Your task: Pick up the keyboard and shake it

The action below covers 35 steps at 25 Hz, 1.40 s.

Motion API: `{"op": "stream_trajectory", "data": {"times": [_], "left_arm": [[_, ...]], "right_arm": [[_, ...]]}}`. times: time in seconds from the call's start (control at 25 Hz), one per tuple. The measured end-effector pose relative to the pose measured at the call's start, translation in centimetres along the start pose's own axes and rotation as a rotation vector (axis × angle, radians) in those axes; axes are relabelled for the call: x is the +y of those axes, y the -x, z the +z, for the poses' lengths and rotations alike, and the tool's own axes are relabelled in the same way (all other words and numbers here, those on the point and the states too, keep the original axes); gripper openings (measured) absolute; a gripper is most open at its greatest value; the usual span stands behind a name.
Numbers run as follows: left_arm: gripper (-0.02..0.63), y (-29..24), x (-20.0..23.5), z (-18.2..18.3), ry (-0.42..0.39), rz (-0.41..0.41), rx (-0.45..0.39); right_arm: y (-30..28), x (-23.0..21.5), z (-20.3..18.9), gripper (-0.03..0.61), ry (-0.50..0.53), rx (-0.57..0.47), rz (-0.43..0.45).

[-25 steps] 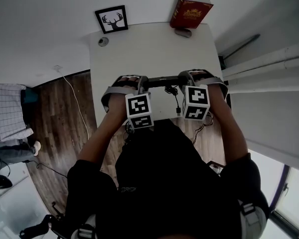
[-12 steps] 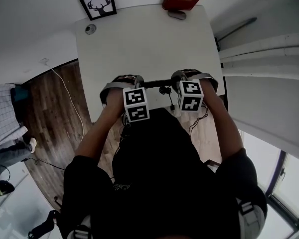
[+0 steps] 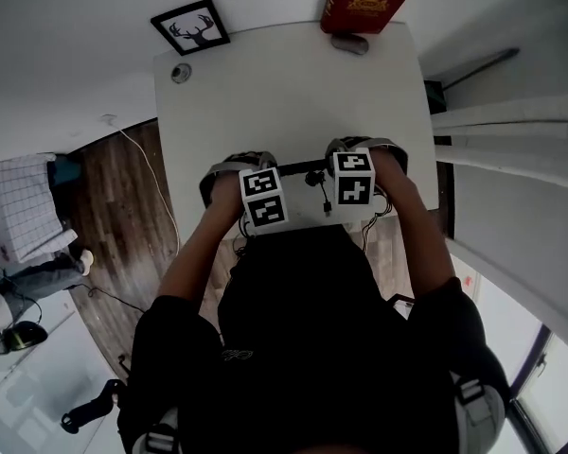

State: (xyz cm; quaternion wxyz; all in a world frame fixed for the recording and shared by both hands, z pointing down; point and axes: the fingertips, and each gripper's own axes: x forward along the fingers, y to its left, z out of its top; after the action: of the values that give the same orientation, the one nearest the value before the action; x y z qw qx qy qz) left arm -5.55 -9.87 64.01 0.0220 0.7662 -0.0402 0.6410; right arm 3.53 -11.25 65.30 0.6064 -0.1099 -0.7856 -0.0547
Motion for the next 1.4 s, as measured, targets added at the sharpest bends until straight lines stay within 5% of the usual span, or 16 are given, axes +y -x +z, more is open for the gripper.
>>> {"op": "stream_trajectory", "data": {"times": [0.28,0.68,0.88,1.16,1.4], "left_arm": [[0.112,-0.8,2.3,0.2,0.060,-0.065,0.009],[0.252,-1.5,5.6,-0.8,0.059,0.346,0.121],[0.322,-3.8,5.0,0.1,-0.015,0.329,0.175],[0.321,-5.2,6.3,0.0,0.032,0.225,0.195],[0.316,-5.9,6.8,-0.4,0.040,0.134,0.166]], "right_arm": [[-0.2,-2.2,-0.5,0.108,0.040,-0.116,0.136],[-0.8,-5.5,-0.8,0.134,0.089,-0.169,0.343],[-1.2,-6.4,-0.7,0.143,0.100,-0.160,0.400],[-2.1,-7.2,-1.1,0.154,0.086,-0.159,0.425],[-1.5,-9.8,-1.8,0.249,-0.009,-0.247,0.215]]}}
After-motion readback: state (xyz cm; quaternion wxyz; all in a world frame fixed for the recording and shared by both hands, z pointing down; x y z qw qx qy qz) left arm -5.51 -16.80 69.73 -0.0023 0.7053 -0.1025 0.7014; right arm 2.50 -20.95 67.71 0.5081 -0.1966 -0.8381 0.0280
